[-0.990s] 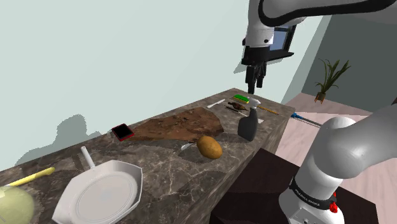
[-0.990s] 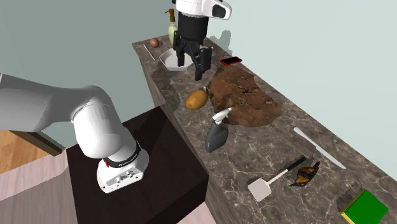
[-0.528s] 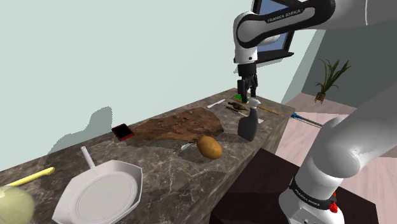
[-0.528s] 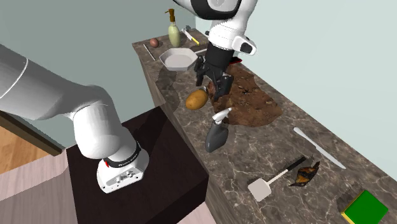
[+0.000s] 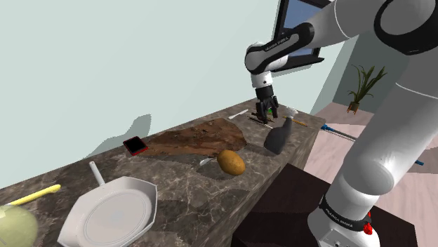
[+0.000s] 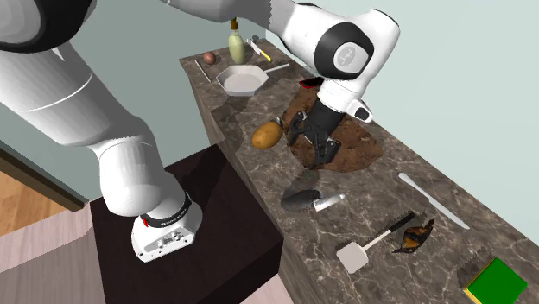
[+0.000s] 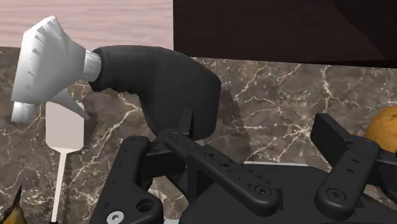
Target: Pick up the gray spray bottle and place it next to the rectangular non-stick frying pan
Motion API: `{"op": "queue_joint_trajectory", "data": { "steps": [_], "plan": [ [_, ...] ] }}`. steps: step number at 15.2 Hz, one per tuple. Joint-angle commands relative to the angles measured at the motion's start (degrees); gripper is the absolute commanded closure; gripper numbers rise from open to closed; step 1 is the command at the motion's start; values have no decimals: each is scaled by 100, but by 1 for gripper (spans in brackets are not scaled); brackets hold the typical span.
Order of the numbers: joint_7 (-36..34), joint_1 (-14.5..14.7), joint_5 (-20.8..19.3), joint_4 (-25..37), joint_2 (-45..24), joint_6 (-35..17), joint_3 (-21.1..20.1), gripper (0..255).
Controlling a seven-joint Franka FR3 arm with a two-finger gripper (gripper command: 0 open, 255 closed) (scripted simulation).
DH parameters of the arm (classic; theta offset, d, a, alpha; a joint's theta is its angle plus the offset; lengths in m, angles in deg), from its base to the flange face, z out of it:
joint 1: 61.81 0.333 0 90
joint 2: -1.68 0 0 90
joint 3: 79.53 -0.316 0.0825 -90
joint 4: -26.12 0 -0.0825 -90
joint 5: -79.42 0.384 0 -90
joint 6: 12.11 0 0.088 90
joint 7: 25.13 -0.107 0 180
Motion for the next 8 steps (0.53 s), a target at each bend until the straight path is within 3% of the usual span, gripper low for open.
{"op": "queue_joint_trajectory", "data": {
  "steps": [1, 3, 8],
  "plan": [
    [78, -72, -12, 196, -496, -61, 87, 0],
    [132, -128, -15, 344, -840, -95, 139, 0],
    [112, -154, -53, -65, -805, -472, 162, 0]
  ]
}}
